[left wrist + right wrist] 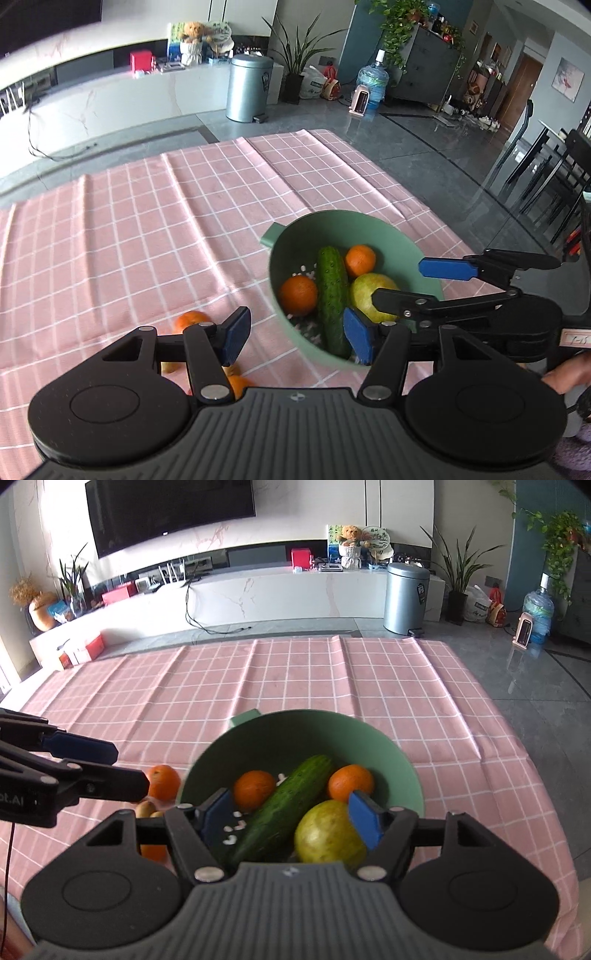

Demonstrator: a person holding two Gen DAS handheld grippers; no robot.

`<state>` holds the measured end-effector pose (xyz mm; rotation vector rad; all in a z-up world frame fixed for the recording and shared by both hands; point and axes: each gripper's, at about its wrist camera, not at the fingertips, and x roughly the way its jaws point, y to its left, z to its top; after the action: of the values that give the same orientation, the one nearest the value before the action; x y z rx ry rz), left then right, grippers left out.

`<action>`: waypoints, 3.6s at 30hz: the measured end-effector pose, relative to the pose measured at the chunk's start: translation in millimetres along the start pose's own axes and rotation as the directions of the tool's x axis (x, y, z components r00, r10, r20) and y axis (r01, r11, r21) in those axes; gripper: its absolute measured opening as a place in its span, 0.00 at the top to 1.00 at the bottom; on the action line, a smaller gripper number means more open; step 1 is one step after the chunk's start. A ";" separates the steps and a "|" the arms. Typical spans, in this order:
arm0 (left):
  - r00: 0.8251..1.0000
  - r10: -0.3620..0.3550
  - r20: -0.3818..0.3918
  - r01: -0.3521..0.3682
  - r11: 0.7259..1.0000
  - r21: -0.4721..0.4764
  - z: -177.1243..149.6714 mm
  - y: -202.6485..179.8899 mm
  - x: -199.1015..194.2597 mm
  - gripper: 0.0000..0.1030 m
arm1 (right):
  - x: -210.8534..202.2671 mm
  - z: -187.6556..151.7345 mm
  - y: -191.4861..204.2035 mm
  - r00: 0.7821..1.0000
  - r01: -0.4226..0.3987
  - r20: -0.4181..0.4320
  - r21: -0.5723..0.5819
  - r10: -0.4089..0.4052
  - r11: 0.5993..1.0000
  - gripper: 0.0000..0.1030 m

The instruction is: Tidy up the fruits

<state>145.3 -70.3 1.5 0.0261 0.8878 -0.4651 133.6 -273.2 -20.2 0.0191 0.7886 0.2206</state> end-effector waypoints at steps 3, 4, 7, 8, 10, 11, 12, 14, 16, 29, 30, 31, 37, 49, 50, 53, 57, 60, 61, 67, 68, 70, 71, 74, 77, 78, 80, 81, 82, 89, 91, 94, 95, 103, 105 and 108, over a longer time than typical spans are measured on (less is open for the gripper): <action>0.999 0.029 0.014 -0.029 0.999 0.036 -10.1 1.0 -15.6 0.34 | -13.8 -10.2 12.4 1.000 -0.009 0.020 0.019 0.009 1.000 0.35; 0.999 0.038 0.016 -0.039 0.998 0.046 -14.1 2.1 -20.1 0.34 | -18.3 -13.7 16.8 1.000 -0.012 0.025 0.025 0.012 1.000 0.35; 0.998 0.051 0.024 -0.052 0.997 0.057 -25.5 7.5 -31.2 0.34 | -28.0 -23.2 28.6 0.999 -0.024 0.035 0.045 0.022 0.999 0.35; 0.998 0.051 0.026 -0.053 0.997 0.058 -29.8 10.1 -33.9 0.34 | -30.8 -26.0 34.1 0.999 -0.027 0.038 0.053 0.025 0.998 0.35; 0.998 0.051 0.035 -0.053 0.997 0.054 -37.1 14.9 -38.1 0.34 | -35.5 -31.5 42.2 0.999 -0.032 0.044 0.064 0.029 0.997 0.35; 0.998 0.053 0.037 -0.055 0.997 0.052 -40.4 17.2 -39.4 0.34 | -37.2 -35.1 46.0 0.998 -0.033 0.048 0.070 0.030 0.997 0.35; 0.998 0.055 0.040 -0.057 0.997 0.049 -44.3 19.6 -40.6 0.34 | -38.3 -38.5 49.5 0.998 -0.035 0.050 0.076 0.031 0.997 0.35; 0.998 0.056 0.040 -0.058 0.997 0.045 -50.3 24.1 -41.2 0.34 | -40.3 -46.1 57.4 0.998 -0.033 0.051 0.088 0.029 0.996 0.35; 0.998 0.056 0.042 -0.058 0.997 0.042 -55.8 27.3 -41.0 0.34 | -41.0 -52.9 64.0 0.998 -0.038 0.046 0.091 0.034 0.995 0.35; 0.999 0.029 0.035 -0.028 0.999 -0.015 -88.6 54.9 -28.3 0.34 | -17.3 -80.5 93.1 1.000 -0.020 -0.015 0.048 0.021 0.999 0.38; 0.999 0.029 0.034 -0.028 0.999 -0.019 -89.9 56.7 -27.0 0.35 | -15.2 -81.1 95.1 1.000 -0.020 -0.018 0.042 0.021 0.999 0.39; 0.999 0.027 0.032 -0.026 0.999 -0.026 -91.5 58.8 -25.6 0.37 | -13.1 -80.9 96.2 1.000 -0.020 -0.023 0.037 0.021 0.999 0.40; 0.999 0.028 0.017 -0.026 0.998 -0.064 -97.2 70.9 -17.0 0.42 | 3.4 -80.7 103.4 0.998 -0.028 -0.057 0.028 0.030 0.999 0.47; 1.000 0.008 -0.018 -0.010 0.994 -0.112 -96.5 85.7 2.8 0.47 | 30.2 -72.8 109.1 0.995 -0.040 -0.092 0.071 0.046 0.997 0.52; 1.000 0.002 -0.019 -0.005 0.993 -0.117 -96.8 87.2 4.4 0.47 | 32.3 -72.7 109.4 0.995 -0.039 -0.092 0.073 0.046 0.997 0.52; 1.000 -0.005 -0.030 0.001 0.991 -0.137 -97.6 91.0 9.2 0.48 | 37.3 -71.9 109.4 0.994 -0.042 -0.099 0.079 0.050 0.996 0.52; 0.999 -0.003 -0.035 -0.003 0.986 -0.166 -97.0 98.5 15.6 0.53 | 45.2 -68.8 111.1 0.992 -0.061 -0.105 0.089 0.070 0.994 0.53; 0.999 -0.004 -0.036 -0.003 0.983 -0.182 -96.1 104.9 17.5 0.55 | 51.9 -65.8 112.0 0.990 -0.071 -0.112 0.093 0.082 0.993 0.54; 0.999 -0.005 -0.035 -0.002 0.981 -0.194 -96.4 107.3 17.6 0.55 | 54.4 -64.9 112.1 0.989 -0.077 -0.115 0.097 0.088 0.992 0.54; 0.999 0.001 -0.040 -0.010 0.975 -0.222 -98.1 115.5 19.0 0.55 | 70.9 -59.5 114.6 0.984 -0.102 -0.133 0.129 0.120 0.986 0.55; 0.999 0.000 -0.042 -0.010 0.975 -0.223 -98.5 115.3 19.7 0.55 | 73.5 -59.0 114.9 0.984 -0.102 -0.133 0.131 0.119 0.986 0.55; 0.999 0.002 -0.046 -0.012 0.974 -0.225 -98.4 116.1 20.6 0.55 | 78.9 -58.1 115.1 0.983 -0.101 -0.136 0.138 0.120 0.985 0.56; 0.999 0.001 -0.048 -0.012 0.974 -0.224 -98.4 116.3 21.4 0.55 | 81.1 -57.7 114.9 0.983 -0.105 -0.138 0.142 0.124 0.984 0.59; 0.999 -0.007 -0.052 -0.004 0.976 -0.216 -98.0 116.3 23.1 0.55 | 82.4 -56.9 114.1 0.982 -0.108 -0.140 0.155 0.130 0.982 0.59; 0.998 -0.009 -0.056 -0.001 0.983 -0.183 -95.7 111.4 24.7 0.55 | 76.1 -57.8 112.4 0.980 -0.097 -0.159 0.154 0.122 0.983 0.60; 0.998 -0.008 -0.056 -0.001 0.986 -0.166 -93.9 108.6 25.6 0.55 | 72.2 -58.2 111.3 0.980 -0.089 -0.165 0.149 0.113 0.985 0.60; 0.998 -0.014 -0.058 0.006 0.989 -0.148 -90.7 104.2 28.2 0.55 | 64.6 -60.2 109.0 0.980 -0.074 -0.175 0.140 0.098 0.987 0.60; 0.998 -0.022 -0.061 0.013 0.990 -0.143 -88.5 102.0 30.5 0.55 | 60.9 -62.6 106.4 0.979 -0.064 -0.183 0.132 0.087 0.989 0.60; 0.998 -0.024 -0.064 0.015 0.990 -0.139 -86.9 100.2 32.5 0.55 | 58.3 -64.2 104.6 0.979 -0.056 -0.189 0.130 0.080 0.990 0.60; 0.995 0.031 -0.094 -0.036 0.998 -0.044 -76.7 79.8 54.0 0.54 | 52.5 -69.6 87.0 0.978 -0.055 -0.186 0.194 0.092 0.979 0.60; 0.994 0.041 -0.101 -0.044 0.999 -0.029 -77.1 77.9 57.2 0.55 | 53.2 -70.2 85.6 0.978 -0.057 -0.186 0.202 0.096 0.978 0.60; 0.992 0.049 -0.113 -0.054 0.998 -0.039 -77.7 79.4 61.6 0.57 | 53.4 -71.1 84.8 0.978 -0.064 -0.182 0.209 0.103 0.976 0.60; 0.992 0.051 -0.113 -0.056 0.997 -0.044 -77.6 79.7 62.1 0.59 | 53.6 -71.1 85.3 0.978 -0.064 -0.183 0.206 0.103 0.976 0.60; 0.993 0.040 -0.109 -0.047 0.997 -0.059 -77.6 78.5 61.3 0.72 | 54.7 -71.2 86.5 0.979 -0.064 -0.179 0.199 0.101 0.978 0.60; 0.993 0.057 -0.101 -0.063 0.996 -0.057 -77.3 76.5 57.9 0.72 | 52.9 -70.9 86.8 0.980 -0.067 -0.170 0.196 0.101 0.978 0.60; 0.995 0.053 -0.081 -0.059 0.995 -0.075 -75.2 74.9 47.4 0.73 | 45.7 -69.7 88.0 0.982 -0.074 -0.155 0.188 0.104 0.979 0.60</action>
<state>145.2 -5.0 -94.6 -0.0018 0.9795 -0.3785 99.0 -182.5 -92.7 0.2116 0.9718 0.2364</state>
